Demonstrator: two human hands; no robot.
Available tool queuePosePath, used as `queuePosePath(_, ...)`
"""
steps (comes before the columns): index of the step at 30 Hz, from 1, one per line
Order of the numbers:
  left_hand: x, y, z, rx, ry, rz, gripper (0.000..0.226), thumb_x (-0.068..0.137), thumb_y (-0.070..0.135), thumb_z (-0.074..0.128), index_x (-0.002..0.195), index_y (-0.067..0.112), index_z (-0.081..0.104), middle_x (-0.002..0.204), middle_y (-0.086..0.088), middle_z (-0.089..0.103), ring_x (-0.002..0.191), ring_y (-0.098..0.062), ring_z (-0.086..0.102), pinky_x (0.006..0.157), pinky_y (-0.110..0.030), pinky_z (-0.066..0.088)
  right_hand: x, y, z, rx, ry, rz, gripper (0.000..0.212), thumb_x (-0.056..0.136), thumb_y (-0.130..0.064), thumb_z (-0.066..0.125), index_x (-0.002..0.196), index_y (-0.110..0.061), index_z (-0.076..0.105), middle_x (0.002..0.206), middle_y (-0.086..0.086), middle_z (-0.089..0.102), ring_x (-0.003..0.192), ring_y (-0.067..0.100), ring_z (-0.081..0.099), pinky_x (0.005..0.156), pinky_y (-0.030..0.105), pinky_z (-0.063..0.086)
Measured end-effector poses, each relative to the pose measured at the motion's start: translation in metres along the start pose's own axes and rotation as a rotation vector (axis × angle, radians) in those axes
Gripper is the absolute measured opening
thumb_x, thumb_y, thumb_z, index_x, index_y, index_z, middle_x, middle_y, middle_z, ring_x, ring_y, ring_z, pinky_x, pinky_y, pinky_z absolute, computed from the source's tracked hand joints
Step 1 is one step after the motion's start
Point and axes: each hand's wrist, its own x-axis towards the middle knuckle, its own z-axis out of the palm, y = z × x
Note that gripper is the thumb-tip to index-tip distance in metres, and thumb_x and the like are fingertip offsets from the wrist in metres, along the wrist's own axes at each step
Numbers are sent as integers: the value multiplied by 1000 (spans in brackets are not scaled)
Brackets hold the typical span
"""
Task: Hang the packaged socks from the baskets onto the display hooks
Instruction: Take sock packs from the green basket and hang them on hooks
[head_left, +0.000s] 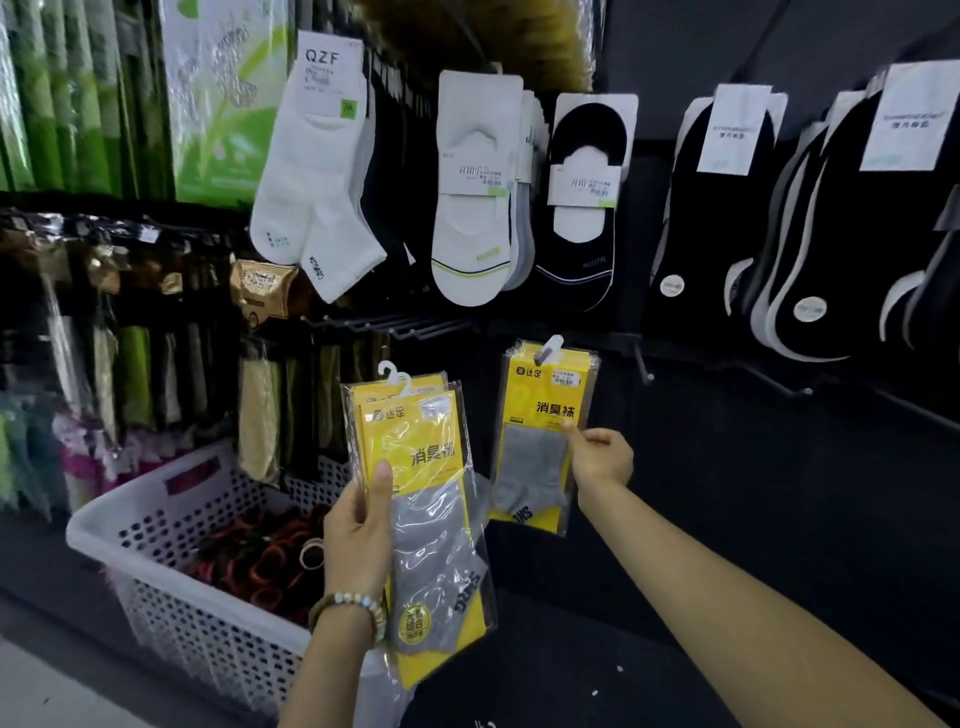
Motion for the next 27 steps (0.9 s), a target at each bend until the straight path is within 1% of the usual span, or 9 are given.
queuePosePath(4,-4,0,8,-20,-31,-5,45,81,56,46,62,16,36,43,14,28,40,-1,26,44,-11,29,-16,2,-8,56,-21,32,29,84,-23,72,102,-10,52,105,10,60,86,19,55,72,29,46)
queuePosePath(8,-7,-1,16,-54,-72,-55,40,78,61,47,65,24,42,56,16,38,47,3,35,52,-17,30,-66,-6,-26,63,-481,-73,24,90,-31,61,106,-13,62,99,4,64,81,12,62,74,22,54)
queuePosePath(11,-11,2,21,-156,-175,-91,49,77,59,52,82,11,62,77,-8,63,73,-19,61,71,-33,50,-98,-13,-39,-1,-671,-207,33,80,-37,71,107,-21,62,104,-3,65,95,11,63,76,18,53)
queuePosePath(12,-13,5,22,-200,-197,-108,45,77,56,55,87,14,67,85,-9,70,81,-23,66,75,-37,54,-104,-14,-41,-17,-670,-248,38,77,-36,74,109,-20,62,104,-4,66,97,9,63,78,18,52)
queuePosePath(15,-18,11,25,-279,-227,-114,33,70,53,63,89,27,72,90,5,74,85,-12,70,64,-22,55,-111,-15,-48,72,-658,-234,34,76,-27,77,104,-13,65,96,-2,72,89,9,68,74,20,55)
queuePosePath(19,-18,10,26,-201,-219,-102,37,69,60,60,83,27,70,85,6,73,79,-11,68,74,-29,51,-106,-11,-58,210,-674,-153,22,82,-23,72,102,-18,66,96,-4,75,89,9,71,71,20,55)
queuePosePath(23,-16,6,22,-176,-195,-97,31,73,64,49,71,34,49,71,18,42,61,5,37,61,-13,33,-94,-6,-70,251,-578,-129,12,93,-20,60,101,-12,62,93,1,75,86,15,71,67,20,54)
queuePosePath(25,-14,5,20,-160,-143,-109,24,78,60,49,70,37,51,69,20,41,61,6,39,61,-14,33,-88,-5,-72,237,-506,-157,10,96,-18,54,97,-12,62,85,-3,74,81,12,69,65,17,51)
queuePosePath(27,-10,3,14,-107,-85,-92,24,80,58,49,71,36,53,68,20,46,60,6,43,60,-15,32,-81,-7,-71,212,-428,-186,11,96,-18,53,96,-11,62,85,-2,73,82,13,66,72,25,54)
